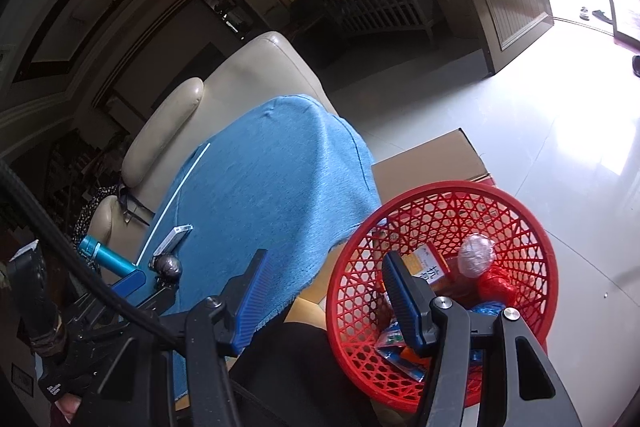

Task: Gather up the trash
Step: 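Move both open tools back over the table toward the black bag and white box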

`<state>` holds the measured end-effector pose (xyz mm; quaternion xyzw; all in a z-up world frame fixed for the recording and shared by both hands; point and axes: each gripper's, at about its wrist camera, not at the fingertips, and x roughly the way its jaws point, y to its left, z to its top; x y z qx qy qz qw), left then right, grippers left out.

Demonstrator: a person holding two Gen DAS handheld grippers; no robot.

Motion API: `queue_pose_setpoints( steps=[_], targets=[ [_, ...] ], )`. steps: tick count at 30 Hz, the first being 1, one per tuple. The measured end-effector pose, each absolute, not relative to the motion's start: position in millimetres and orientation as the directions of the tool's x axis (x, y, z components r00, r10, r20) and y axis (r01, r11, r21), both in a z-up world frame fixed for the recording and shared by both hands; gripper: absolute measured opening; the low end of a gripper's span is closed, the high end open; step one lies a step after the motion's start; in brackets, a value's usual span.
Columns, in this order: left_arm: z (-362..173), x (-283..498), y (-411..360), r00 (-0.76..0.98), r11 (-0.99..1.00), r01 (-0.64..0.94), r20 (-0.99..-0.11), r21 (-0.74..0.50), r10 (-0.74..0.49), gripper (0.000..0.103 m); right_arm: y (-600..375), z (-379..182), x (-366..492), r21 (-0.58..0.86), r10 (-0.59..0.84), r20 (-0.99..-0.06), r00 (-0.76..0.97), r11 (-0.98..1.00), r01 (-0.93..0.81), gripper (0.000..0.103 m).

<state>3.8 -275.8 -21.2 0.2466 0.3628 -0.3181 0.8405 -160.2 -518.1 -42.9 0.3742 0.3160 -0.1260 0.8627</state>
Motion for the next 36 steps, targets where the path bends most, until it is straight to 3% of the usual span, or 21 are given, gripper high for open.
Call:
queue_pose_setpoints(
  steps=[36],
  targets=[
    [-17, 52, -160, 0.659, 0.868, 0.458, -0.729, 0.191, -0.187, 0.072, -455, -30, -117, 0.516, 0.087, -0.654, 0.751, 0.778, 0.358, 0.062]
  ],
)
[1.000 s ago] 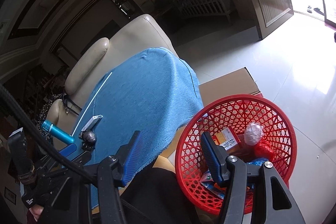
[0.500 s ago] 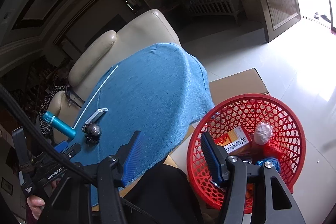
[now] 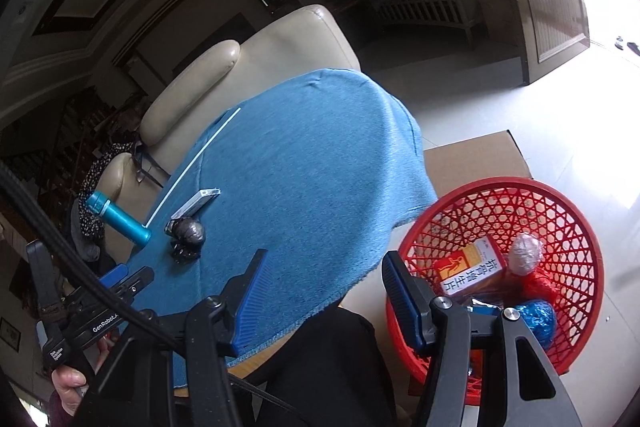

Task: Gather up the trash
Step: 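Move both open tools back over the table toward the black bag and white box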

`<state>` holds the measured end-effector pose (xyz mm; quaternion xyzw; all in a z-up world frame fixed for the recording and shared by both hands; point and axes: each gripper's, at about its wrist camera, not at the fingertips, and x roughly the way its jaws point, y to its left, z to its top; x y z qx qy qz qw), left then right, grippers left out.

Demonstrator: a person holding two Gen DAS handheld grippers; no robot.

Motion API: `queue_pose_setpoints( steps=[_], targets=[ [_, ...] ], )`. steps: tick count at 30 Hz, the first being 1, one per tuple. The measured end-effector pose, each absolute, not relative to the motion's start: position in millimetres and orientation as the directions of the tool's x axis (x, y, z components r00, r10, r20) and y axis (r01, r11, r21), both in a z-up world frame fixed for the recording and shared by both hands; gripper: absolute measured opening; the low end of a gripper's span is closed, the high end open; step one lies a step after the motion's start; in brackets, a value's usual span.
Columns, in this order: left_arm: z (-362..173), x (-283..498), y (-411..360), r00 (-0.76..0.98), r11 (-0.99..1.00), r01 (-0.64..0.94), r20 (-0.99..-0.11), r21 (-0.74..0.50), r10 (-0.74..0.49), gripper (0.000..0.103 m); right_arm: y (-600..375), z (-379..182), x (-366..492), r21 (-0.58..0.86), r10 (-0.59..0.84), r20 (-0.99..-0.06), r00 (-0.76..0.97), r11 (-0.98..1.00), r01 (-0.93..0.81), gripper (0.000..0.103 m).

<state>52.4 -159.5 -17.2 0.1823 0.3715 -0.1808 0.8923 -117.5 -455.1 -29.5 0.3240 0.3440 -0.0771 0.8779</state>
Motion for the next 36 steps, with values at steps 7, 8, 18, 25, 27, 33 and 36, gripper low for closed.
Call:
queue_pose_setpoints(
  steps=[7, 8, 18, 25, 27, 33, 36],
  targets=[
    [-20, 56, -148, 0.658, 0.878, 0.442, -0.732, 0.183, -0.178, 0.072, -439, -26, -106, 0.503, 0.107, -0.656, 0.748, 0.800, 0.327, 0.062],
    [-20, 56, -147, 0.657, 0.880, 0.439, -0.732, 0.180, -0.178, 0.072, -437, -25, -103, 0.502, 0.111, -0.655, 0.747, 0.803, 0.321, 0.062],
    [-24, 61, -134, 0.651, 0.891, 0.423, -0.740, 0.164, -0.172, 0.072, -410, -21, -80, 0.487, 0.155, -0.659, 0.736, 0.834, 0.260, 0.062],
    [-29, 69, -120, 0.643, 0.906, 0.397, -0.749, 0.147, -0.160, 0.072, -389, -16, -63, 0.475, 0.185, -0.657, 0.731, 0.854, 0.211, 0.062],
    [-30, 72, -115, 0.641, 0.912, 0.387, -0.751, 0.140, -0.157, 0.072, -384, -15, -58, 0.471, 0.193, -0.658, 0.728, 0.859, 0.199, 0.062],
    [-34, 80, -102, 0.637, 0.923, 0.365, -0.757, 0.125, -0.149, 0.072, -370, -16, -45, 0.461, 0.208, -0.668, 0.715, 0.869, 0.178, 0.062],
    [-36, 84, -94, 0.635, 0.928, 0.353, -0.758, 0.117, -0.146, 0.072, -362, -16, -39, 0.455, 0.214, -0.673, 0.708, 0.874, 0.168, 0.062]
  ],
)
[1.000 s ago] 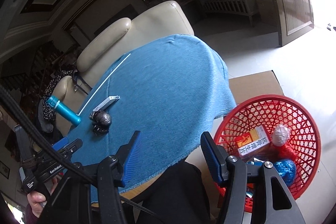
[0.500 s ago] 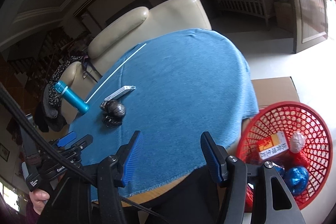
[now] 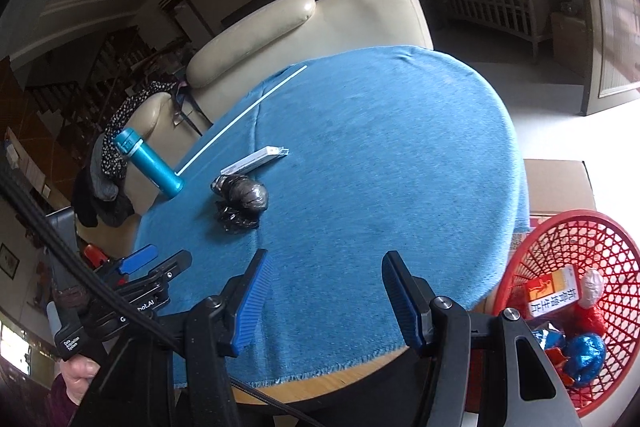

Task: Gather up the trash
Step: 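Move both open tools back over the table toward the black bag and white box, then grasp the black plastic bag with the right tool while the left grasps the white medicine box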

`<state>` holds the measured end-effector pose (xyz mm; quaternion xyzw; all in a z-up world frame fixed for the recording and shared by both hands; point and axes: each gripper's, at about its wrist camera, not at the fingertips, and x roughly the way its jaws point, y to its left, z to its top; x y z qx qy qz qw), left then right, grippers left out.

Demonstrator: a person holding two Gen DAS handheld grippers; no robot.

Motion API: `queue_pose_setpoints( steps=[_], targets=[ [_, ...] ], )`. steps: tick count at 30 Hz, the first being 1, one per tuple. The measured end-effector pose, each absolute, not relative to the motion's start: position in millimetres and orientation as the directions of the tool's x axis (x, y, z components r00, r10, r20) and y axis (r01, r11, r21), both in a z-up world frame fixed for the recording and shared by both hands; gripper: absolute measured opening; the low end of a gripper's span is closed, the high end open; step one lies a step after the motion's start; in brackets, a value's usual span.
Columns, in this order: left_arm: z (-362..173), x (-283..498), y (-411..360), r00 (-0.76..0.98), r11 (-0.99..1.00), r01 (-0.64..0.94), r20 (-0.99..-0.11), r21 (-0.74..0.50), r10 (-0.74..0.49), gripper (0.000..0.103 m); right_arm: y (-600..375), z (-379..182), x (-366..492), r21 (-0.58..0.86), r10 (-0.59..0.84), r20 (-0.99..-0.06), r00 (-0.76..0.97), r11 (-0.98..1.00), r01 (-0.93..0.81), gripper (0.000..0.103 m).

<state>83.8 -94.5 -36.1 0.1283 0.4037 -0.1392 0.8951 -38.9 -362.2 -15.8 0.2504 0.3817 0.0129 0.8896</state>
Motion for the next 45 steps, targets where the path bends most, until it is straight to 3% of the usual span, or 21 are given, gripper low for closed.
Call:
queue_pose_setpoints(
  steps=[28, 45],
  targets=[
    [-62, 123, -2, 0.603, 0.980, 0.194, -0.793, 0.045, -0.083, 0.072, -278, -20, 51, 0.382, 0.277, -0.723, 0.633, 0.924, 0.032, 0.061],
    [-70, 162, 47, 0.585, 0.992, 0.099, -0.811, 0.073, 0.001, 0.072, -243, -66, 183, 0.312, 0.272, -0.782, 0.560, 0.950, -0.026, 0.061]
  ],
)
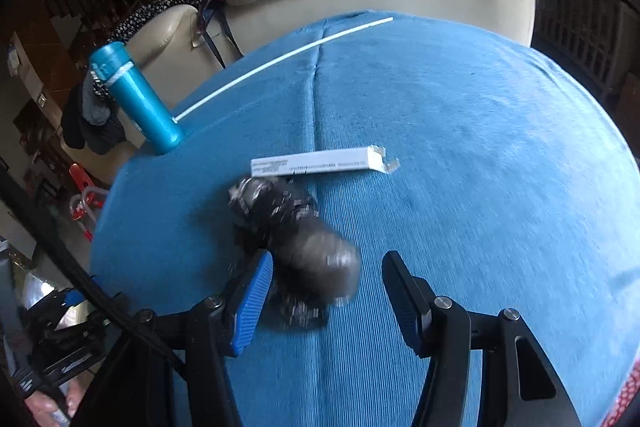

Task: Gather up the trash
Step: 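Grasp the black plastic bag with the right tool while the left grasps the white medicine box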

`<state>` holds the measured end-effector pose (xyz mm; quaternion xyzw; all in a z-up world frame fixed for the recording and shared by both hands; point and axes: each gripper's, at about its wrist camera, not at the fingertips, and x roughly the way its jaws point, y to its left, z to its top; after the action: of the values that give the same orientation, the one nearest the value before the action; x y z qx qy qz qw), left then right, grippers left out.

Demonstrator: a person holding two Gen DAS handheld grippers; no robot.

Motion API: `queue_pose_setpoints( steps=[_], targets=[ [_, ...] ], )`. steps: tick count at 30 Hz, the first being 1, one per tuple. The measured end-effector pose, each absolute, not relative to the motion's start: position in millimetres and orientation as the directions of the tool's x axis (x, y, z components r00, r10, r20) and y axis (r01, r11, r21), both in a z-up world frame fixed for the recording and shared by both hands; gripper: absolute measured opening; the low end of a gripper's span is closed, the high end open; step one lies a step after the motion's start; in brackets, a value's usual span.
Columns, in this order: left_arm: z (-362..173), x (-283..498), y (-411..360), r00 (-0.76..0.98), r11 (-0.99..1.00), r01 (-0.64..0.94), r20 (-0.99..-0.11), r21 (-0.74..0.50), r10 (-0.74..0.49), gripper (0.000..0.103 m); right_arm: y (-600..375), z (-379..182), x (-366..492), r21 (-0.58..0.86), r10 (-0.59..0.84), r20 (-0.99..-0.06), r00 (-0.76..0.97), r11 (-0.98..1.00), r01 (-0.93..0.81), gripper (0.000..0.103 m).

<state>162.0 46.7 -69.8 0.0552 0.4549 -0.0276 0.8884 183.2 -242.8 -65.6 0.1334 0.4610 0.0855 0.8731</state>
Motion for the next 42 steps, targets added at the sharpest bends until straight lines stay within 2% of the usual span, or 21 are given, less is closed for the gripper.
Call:
queue_pose_setpoints(
  steps=[4, 5, 10, 16, 21, 29, 34, 42],
  targets=[
    [-62, 172, 42, 0.591, 0.987, 0.131, -0.806, 0.093, -0.003, 0.072, -236, -85, 203, 0.359, 0.337, -0.792, 0.509, 0.931, -0.059, 0.058],
    [-59, 175, 39, 0.592, 0.985, 0.145, -0.806, 0.095, -0.009, 0.072, -235, -86, 204, 0.392, 0.375, -0.777, 0.506, 0.917, -0.078, 0.045],
    [-50, 197, 20, 0.591, 0.973, 0.210, -0.805, 0.096, -0.048, 0.072, -235, -87, 188, 0.398, 0.399, -0.753, 0.523, 0.909, -0.121, 0.031],
    [-42, 219, -12, 0.569, 0.947, 0.314, -0.812, 0.069, -0.130, 0.072, -270, -83, 150, 0.487, 0.462, -0.721, 0.517, 0.868, -0.096, 0.030],
    [-39, 241, -52, 0.562, 0.889, 0.450, -0.801, 0.086, -0.207, 0.072, -309, -83, 113, 0.510, 0.449, -0.724, 0.524, 0.860, -0.032, 0.030],
    [-57, 279, -117, 0.419, 0.671, 0.736, -0.841, 0.093, -0.343, 0.073, -348, -96, 90, 0.553, 0.434, -0.730, 0.529, 0.829, 0.083, 0.030],
    [-70, 303, -138, 0.291, 0.544, 0.838, -0.883, 0.049, -0.369, 0.073, -352, -100, 93, 0.565, 0.441, -0.722, 0.533, 0.821, 0.086, 0.030],
    [-90, 325, -149, 0.224, 0.455, 0.890, -0.909, 0.044, -0.350, 0.073, -355, -101, 100, 0.584, 0.457, -0.719, 0.524, 0.806, 0.099, 0.032]
  ],
)
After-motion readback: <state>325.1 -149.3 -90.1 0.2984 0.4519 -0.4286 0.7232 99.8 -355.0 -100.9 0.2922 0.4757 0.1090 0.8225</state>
